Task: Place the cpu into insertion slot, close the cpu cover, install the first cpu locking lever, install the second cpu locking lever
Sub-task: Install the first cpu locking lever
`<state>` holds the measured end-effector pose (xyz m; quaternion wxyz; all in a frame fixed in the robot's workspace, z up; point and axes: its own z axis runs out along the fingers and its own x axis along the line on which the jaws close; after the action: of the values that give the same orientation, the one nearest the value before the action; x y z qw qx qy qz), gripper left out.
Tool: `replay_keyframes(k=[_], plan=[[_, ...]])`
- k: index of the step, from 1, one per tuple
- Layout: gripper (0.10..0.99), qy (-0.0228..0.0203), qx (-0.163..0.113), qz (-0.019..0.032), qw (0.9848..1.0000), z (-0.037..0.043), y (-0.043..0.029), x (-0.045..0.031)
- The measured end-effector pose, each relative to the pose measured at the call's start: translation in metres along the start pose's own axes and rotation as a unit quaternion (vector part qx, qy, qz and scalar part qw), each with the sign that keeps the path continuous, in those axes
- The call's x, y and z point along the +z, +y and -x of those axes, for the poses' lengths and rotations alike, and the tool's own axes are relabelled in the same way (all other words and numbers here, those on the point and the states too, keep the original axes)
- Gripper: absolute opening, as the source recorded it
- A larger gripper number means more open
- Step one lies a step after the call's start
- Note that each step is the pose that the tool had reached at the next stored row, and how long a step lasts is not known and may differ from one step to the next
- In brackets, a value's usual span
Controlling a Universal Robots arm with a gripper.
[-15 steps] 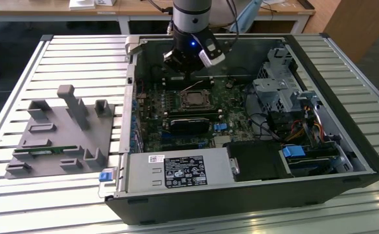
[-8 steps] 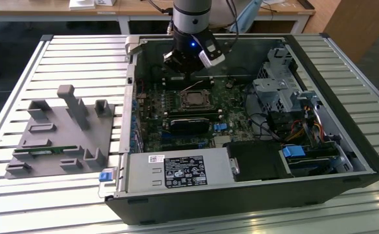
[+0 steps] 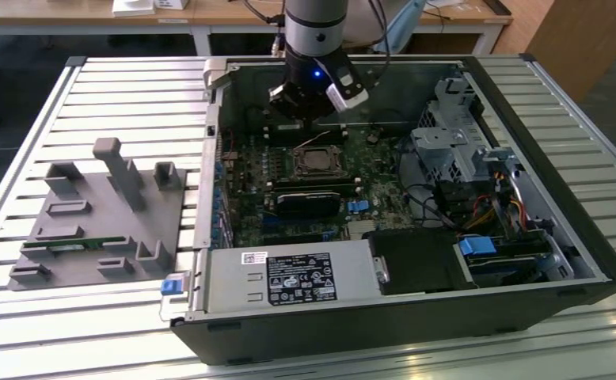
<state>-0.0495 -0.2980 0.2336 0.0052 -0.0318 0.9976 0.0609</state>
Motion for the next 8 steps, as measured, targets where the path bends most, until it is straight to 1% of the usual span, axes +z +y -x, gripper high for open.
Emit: replay_keyframes(k=[4,8], plan=[[0.114,0.0002,0.000,-0.0001,1.0000,0.0033,0.0006,0.0025],[0.114,0.0001,0.000,-0.0001,1.0000,0.0049,0.0003,0.0055]])
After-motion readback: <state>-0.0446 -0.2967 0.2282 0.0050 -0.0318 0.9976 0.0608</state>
